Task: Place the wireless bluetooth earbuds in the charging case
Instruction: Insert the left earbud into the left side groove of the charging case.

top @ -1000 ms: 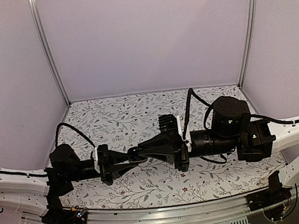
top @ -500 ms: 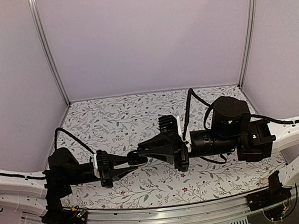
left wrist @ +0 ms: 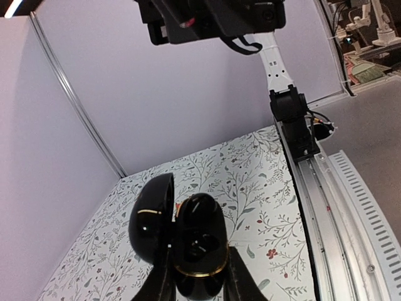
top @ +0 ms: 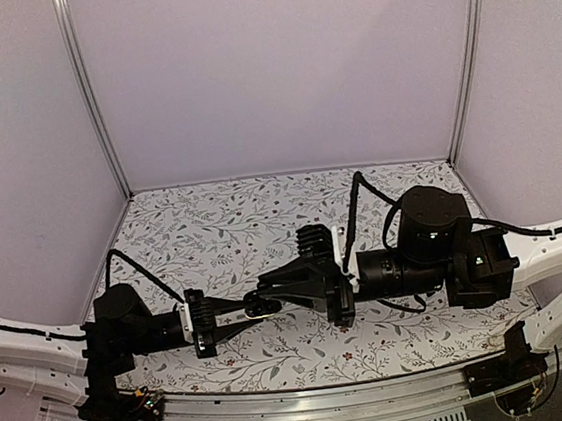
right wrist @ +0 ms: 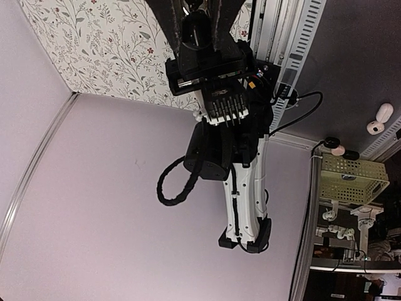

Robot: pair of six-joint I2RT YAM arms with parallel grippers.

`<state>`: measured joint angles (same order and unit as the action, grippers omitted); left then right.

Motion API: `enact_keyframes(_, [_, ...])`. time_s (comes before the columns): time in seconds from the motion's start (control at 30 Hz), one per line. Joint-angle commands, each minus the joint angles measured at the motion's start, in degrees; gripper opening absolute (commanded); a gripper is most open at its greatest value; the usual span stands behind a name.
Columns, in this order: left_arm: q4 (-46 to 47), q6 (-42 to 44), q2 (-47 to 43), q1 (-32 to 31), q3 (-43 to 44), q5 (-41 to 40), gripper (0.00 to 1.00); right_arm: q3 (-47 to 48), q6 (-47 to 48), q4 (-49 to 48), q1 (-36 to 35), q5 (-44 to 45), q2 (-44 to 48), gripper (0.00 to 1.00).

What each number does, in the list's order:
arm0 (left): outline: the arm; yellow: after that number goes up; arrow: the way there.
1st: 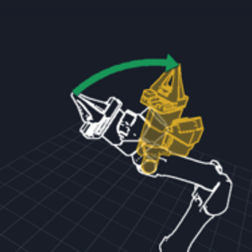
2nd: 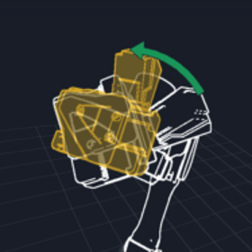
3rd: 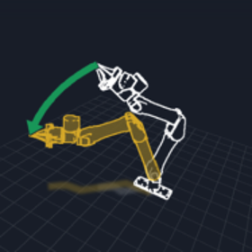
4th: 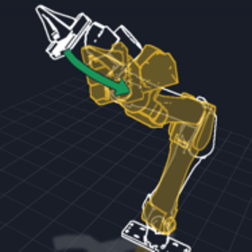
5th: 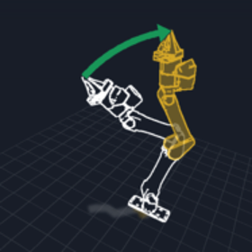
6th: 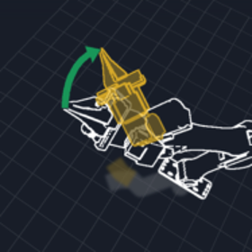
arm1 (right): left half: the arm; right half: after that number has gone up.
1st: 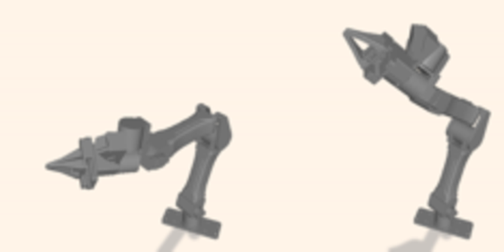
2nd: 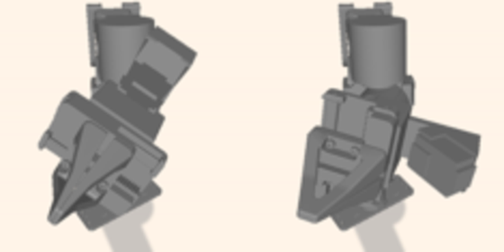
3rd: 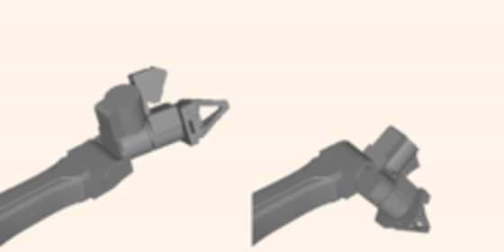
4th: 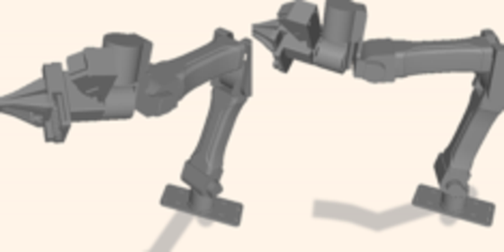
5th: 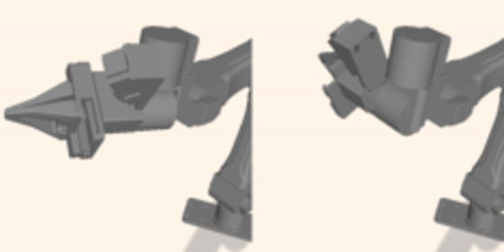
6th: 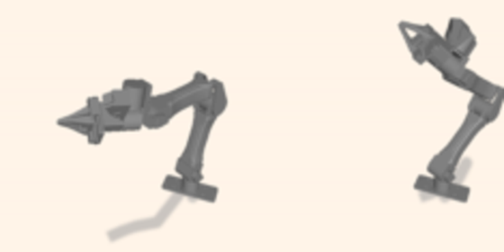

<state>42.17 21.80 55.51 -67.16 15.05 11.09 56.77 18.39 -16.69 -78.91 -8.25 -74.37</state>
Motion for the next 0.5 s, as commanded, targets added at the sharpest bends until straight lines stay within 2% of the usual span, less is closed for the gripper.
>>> enact_keyframes(0.0, [0.16,3.20,-1.09,-1.93,0.58,-3.14,0.00,-0.96,1.07,0.78,-0.96,1.60,-0.84,0.11])
enact_keyframes(0.3, [1.31,1.65,-0.79,-2.28,0.72,-1.79,0.00,-0.79,1.71,0.80,-1.33,2.46,-1.55,0.11])
enact_keyframes(0.47, [4.62,-3.34,-0.10,-2.25,0.51,-1.67,0.00,-0.15,2.20,0.65,-2.11,5.09,-2.62,0.12])
